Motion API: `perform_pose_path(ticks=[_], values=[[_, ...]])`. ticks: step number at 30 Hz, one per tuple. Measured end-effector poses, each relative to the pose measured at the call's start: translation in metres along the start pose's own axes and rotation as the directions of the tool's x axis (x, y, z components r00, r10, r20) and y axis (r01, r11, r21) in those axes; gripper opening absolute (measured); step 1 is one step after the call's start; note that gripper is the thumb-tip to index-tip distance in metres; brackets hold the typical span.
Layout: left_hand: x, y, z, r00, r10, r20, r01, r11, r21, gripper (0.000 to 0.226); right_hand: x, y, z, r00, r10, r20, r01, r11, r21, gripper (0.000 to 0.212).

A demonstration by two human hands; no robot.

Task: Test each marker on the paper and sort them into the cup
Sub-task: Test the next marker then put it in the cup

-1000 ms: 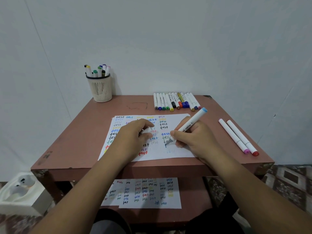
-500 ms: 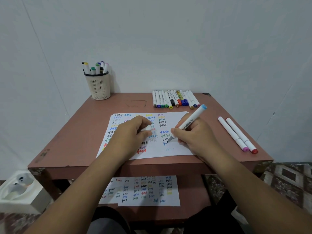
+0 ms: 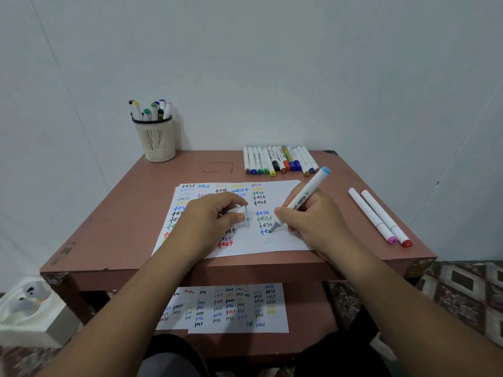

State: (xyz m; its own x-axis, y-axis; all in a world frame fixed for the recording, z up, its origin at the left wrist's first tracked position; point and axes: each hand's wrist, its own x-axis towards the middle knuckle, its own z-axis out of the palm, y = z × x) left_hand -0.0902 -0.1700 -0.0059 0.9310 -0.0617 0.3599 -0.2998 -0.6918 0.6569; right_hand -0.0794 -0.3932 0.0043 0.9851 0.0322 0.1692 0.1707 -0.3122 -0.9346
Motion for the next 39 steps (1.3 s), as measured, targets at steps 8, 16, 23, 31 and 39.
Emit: perform_pose_path(ticks=[8,16,23,31,39], values=[[0.0,0.002,0.0,1.0,0.001,-0.009,-0.001,1.0,0.001,0.023,0.001,0.0,-0.001,0.998,-0.01,-0.065,0.005,0.997,-0.073,0.015],[0.002,0.002,0.0,1.0,-0.015,0.003,0.015,0.999,0.035,0.022,0.003,0.004,0.0,0.999,-0.009,-0.049,0.007,0.999,-0.041,0.016],[-0.002,0.004,-0.001,0.999,0.029,0.018,-0.03,0.998,0.053,0.02,0.001,0.001,-0.002,0.996,-0.094,0.007,0.089,0.962,0.258,0.009],[-0.005,0.008,-0.003,0.997,0.068,0.042,-0.067,0.997,-0.038,0.022,-0.005,-0.006,-0.001,0.982,-0.183,0.044,0.161,0.939,0.304,0.022],[-0.007,0.009,-0.002,0.975,0.197,0.102,-0.199,0.98,0.008,0.022,-0.006,-0.007,0.0,0.966,-0.219,0.135,0.211,0.975,0.068,0.019]])
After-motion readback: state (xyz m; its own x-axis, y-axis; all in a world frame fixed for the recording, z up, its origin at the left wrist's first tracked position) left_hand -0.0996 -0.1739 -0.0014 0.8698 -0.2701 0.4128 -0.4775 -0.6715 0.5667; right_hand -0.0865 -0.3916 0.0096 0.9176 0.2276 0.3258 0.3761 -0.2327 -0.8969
